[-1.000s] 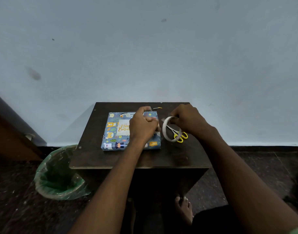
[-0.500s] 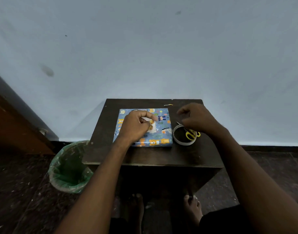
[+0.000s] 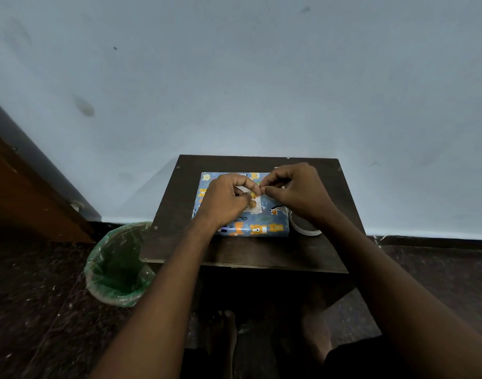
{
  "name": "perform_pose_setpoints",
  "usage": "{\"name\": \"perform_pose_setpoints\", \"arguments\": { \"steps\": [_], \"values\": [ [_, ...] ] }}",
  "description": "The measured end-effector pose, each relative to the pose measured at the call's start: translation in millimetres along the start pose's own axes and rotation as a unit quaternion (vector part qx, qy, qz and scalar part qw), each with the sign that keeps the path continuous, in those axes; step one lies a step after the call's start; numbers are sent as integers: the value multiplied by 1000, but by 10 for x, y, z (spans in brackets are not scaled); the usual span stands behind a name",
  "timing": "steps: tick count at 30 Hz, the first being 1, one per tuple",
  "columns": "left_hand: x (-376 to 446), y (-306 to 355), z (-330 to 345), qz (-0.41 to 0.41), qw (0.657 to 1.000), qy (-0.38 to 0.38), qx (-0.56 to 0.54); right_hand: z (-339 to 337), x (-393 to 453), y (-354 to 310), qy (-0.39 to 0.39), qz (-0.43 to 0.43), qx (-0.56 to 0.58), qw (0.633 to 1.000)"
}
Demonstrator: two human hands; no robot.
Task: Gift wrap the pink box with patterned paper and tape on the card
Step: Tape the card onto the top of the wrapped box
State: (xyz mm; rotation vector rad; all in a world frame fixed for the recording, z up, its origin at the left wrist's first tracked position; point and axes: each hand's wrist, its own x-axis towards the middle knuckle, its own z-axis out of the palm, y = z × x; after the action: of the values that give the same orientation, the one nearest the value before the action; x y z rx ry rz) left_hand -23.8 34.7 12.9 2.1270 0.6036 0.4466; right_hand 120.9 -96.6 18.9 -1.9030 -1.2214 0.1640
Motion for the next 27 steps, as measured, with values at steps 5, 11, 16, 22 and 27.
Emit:
{"name": "perform_pose_setpoints", "arguments": {
  "steps": [5,11,16,22,27],
  "values": [
    [-14,44,-21,4,1000,-5,5,46,-20,1,19,-31,-40,999],
    [13,2,-16,-8,1000,-6,-27,76,4,34,14,-45,-53,998],
    [44,-61,-34,-35,998,-18,-43,60,4,45,-9,-12,-15,1000],
    [93,-149,-156,-50,996,-63,-46,21,25,60,-50,122,127,983],
    [78,-155,-178,-59,995,-70,-45,71,6,41,-83,187,141,969]
  ]
}}
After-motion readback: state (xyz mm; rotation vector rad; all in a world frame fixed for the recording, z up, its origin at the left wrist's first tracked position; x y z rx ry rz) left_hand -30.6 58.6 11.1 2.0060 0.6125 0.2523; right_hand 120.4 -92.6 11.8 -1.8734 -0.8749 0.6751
